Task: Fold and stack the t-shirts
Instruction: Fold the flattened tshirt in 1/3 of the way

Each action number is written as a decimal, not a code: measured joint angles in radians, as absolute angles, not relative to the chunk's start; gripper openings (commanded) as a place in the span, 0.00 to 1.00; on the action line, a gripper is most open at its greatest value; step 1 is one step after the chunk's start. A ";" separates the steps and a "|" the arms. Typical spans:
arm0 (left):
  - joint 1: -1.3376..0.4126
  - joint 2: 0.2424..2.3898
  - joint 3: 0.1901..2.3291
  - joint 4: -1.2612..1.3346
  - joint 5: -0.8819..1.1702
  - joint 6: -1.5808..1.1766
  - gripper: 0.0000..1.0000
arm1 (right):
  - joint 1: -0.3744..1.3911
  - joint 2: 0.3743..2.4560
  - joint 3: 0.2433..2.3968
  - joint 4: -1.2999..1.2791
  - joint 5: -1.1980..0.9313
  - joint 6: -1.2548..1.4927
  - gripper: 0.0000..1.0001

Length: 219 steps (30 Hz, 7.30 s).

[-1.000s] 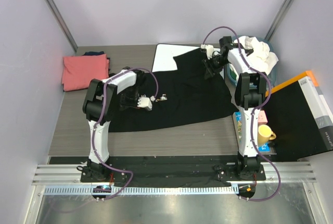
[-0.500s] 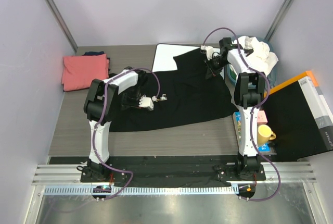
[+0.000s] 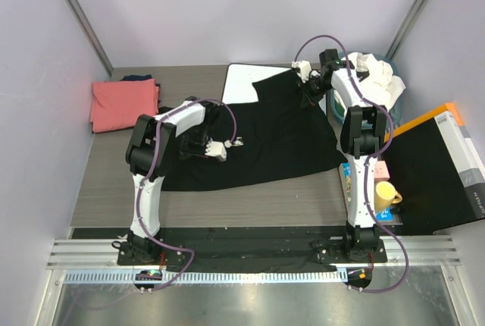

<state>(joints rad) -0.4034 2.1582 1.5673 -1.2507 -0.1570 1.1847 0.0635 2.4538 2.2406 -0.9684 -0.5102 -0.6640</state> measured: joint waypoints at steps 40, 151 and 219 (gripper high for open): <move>-0.445 2.193 1.620 -1.276 -0.157 1.150 0.00 | 0.144 2.413 2.173 -0.618 -0.402 -0.636 0.26; -0.318 2.122 1.370 -1.292 -0.265 1.076 0.00 | 0.386 2.474 2.188 -0.630 -0.556 -0.568 0.12; -0.298 1.964 1.181 -1.203 -0.187 1.110 0.00 | 0.183 2.036 1.572 -1.023 -0.304 -1.047 0.05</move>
<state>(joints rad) -0.2977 1.9644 1.1809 -1.2030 -0.1875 1.1103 0.1833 2.0357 1.5723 -1.0225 -0.3042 -1.0473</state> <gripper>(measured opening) 0.003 0.048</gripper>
